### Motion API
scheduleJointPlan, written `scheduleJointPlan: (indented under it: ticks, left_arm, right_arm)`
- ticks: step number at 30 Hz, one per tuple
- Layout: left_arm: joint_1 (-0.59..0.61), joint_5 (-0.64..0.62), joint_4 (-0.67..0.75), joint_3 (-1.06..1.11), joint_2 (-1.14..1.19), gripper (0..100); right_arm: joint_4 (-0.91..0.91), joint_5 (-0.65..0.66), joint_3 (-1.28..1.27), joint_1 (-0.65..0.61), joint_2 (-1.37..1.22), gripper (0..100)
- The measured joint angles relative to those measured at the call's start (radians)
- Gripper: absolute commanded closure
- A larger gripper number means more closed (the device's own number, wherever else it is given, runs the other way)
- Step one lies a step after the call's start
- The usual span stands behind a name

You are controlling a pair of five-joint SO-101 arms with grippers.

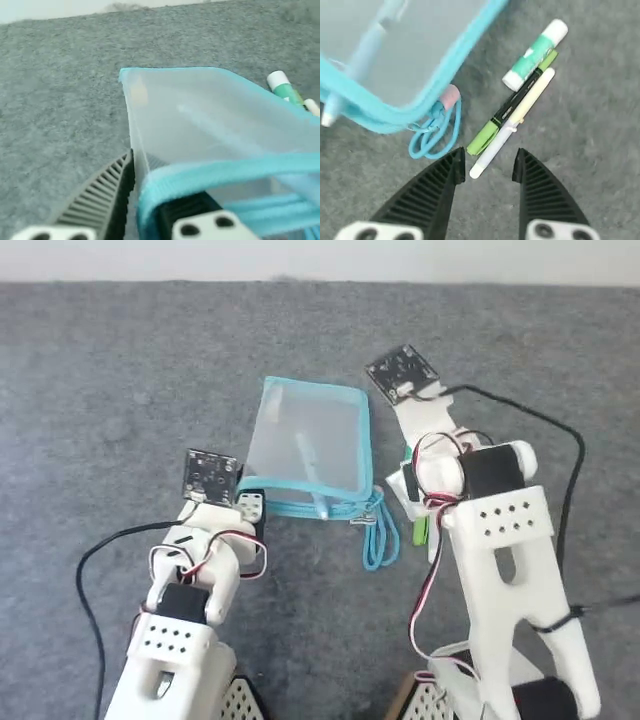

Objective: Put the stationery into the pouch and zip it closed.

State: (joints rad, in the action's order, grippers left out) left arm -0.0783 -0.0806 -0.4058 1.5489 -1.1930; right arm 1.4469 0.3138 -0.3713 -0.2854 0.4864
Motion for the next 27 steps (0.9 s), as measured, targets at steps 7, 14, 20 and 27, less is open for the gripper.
scheduleJointPlan:
  ticks: [7,14,20,27]
  left_arm:
    - [0.057,0.000,0.000,-0.006,0.000,99]
    - [0.089,-0.020,-0.020,-0.025,0.002,99]
    - [0.031,-0.006,-0.034,-0.025,0.000,99]
    - [-0.009,-0.009,-0.034,-0.014,0.000,99]
  right_arm:
    - [-0.074,0.002,-0.101,0.005,-0.124,82.9]
    - [-0.110,-0.046,-0.103,0.057,-0.253,82.9]
    - [-0.129,-0.061,-0.103,0.061,-0.324,82.9]
    - [-0.137,-0.064,-0.103,0.058,-0.330,82.9]
